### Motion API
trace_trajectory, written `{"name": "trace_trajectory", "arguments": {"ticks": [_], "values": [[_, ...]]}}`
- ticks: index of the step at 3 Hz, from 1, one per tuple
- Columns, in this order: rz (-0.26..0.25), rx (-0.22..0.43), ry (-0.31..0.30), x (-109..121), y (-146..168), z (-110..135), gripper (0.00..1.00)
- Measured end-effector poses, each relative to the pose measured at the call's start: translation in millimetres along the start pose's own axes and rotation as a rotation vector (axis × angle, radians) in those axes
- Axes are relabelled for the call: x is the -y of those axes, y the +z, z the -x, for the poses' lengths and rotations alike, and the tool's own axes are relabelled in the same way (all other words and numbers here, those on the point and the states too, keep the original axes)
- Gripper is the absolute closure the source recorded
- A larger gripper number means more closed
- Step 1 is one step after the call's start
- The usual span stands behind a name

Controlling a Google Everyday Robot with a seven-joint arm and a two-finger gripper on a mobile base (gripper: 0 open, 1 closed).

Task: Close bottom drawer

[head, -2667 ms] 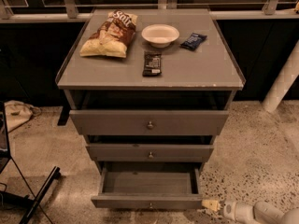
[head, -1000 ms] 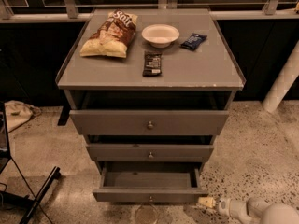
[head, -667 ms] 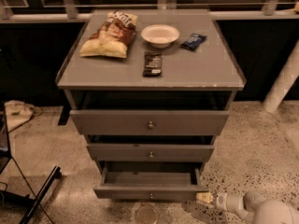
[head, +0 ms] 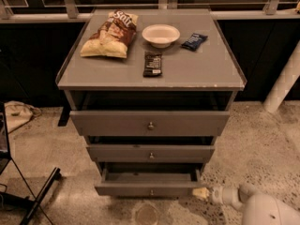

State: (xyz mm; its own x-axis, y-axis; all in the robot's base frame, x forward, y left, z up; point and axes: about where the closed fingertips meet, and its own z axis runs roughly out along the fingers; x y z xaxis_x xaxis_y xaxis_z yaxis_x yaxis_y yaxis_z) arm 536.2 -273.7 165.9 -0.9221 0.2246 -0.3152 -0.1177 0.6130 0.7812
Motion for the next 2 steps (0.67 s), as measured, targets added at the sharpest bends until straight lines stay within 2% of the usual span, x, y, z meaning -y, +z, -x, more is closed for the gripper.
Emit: {"name": "trace_trajectory", "arguments": {"ticks": [1, 2], "values": [[0.000, 0.000, 0.000, 0, -1, -3, 1.00], [0.003, -0.019, -0.045, -10, 21, 25, 1.00]]}}
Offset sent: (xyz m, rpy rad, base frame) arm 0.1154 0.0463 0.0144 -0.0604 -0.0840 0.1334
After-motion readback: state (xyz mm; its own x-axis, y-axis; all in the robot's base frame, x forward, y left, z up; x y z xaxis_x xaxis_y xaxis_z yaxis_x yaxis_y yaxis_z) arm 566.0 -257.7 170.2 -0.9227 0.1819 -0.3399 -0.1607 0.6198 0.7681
